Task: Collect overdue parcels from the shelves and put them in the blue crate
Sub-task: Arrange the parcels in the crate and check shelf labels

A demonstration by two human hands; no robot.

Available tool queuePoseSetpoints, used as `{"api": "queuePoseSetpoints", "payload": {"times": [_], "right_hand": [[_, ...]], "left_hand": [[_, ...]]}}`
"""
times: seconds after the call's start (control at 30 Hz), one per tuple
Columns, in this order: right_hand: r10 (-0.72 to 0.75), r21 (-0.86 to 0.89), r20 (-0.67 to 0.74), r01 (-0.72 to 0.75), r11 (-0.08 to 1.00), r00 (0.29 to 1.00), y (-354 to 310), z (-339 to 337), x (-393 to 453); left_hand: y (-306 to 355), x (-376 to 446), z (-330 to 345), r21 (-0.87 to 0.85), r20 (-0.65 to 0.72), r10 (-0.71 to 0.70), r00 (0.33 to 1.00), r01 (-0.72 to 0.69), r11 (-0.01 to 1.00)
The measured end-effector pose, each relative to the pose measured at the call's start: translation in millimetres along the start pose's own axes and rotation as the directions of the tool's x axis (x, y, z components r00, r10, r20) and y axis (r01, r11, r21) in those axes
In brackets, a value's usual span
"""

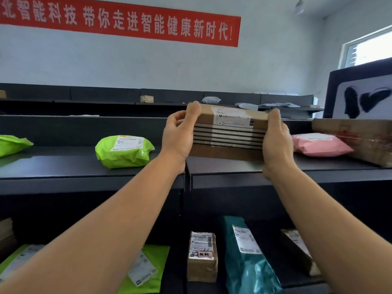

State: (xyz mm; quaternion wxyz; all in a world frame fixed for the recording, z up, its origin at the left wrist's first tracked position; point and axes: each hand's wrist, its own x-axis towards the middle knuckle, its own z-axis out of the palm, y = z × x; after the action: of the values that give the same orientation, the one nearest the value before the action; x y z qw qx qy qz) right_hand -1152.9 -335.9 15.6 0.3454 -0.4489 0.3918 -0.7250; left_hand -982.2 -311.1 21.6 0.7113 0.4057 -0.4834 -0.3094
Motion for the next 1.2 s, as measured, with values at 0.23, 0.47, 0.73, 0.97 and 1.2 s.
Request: {"api": "queuePoseSetpoints", "payload": {"times": [0.23,0.47,0.73,0.97,1.2], "right_hand": [[-0.01,-0.079,-0.176,-0.004,0.997,0.984,-23,-73,-8],[-0.084,-0.169,-0.378,0.021,0.985,0.922,-40,-160,-18],[-0.137,-0.238,-0.58,-0.006,0.971,0.803,-54,-277,-33],[-0.181,-0.317,-0.704,-0.076,0.945,0.686,-59,-400,-48],[-0.023,-0.167,-0.807,-0.191,0.967,0.59,-35,-520,-62]], "left_hand": [[0,-31,62,-0.033,0.156,-0.03,0.987,0.036,0.999],[-19,-67,137,-0.051,0.35,-0.085,0.933,0.11,0.993],[-47,-126,230,-0.113,0.648,-0.129,0.751,0.262,0.958],[-80,-200,315,-0.008,0.831,-0.223,0.51,0.411,0.911],[-113,-288,406,0.142,0.803,-0.392,0.448,0.496,0.857]]}}
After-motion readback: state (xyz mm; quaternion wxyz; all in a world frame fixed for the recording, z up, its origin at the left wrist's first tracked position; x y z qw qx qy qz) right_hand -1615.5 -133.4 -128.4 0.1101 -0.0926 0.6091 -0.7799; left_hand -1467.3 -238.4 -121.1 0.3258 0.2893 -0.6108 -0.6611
